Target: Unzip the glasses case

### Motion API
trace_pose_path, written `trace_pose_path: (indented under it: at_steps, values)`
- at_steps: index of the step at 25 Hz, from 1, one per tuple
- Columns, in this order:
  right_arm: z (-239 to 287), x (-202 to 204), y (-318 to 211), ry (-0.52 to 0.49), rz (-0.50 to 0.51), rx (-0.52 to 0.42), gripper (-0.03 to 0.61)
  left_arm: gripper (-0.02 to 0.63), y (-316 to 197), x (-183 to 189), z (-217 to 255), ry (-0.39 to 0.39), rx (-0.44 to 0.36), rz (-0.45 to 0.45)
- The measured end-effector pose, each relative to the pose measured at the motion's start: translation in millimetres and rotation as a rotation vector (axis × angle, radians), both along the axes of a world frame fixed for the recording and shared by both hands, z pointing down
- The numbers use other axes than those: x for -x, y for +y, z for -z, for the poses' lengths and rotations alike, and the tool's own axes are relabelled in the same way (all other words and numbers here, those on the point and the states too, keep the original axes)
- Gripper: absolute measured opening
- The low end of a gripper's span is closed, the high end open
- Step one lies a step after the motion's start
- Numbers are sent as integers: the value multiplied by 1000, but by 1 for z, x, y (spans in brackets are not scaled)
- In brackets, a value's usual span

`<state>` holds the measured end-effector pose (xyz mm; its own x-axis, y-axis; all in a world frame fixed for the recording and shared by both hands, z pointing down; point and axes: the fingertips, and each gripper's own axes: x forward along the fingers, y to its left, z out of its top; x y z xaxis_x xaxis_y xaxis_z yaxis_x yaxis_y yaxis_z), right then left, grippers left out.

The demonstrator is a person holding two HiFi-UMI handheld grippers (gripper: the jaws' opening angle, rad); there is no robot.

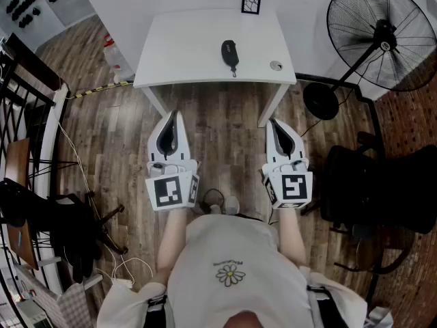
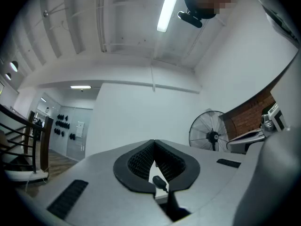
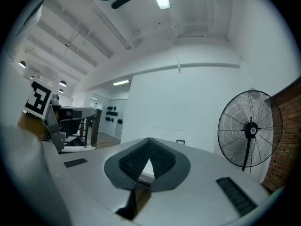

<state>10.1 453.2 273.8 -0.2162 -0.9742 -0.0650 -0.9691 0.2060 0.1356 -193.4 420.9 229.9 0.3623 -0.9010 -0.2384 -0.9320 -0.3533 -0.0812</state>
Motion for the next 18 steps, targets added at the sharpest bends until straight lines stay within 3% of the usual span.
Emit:
trace_pose_path:
  at_steps: [18]
  values:
    - [-10, -25, -21, -40, 46, -7, 6, 15, -22, -14, -2, 12, -9, 39]
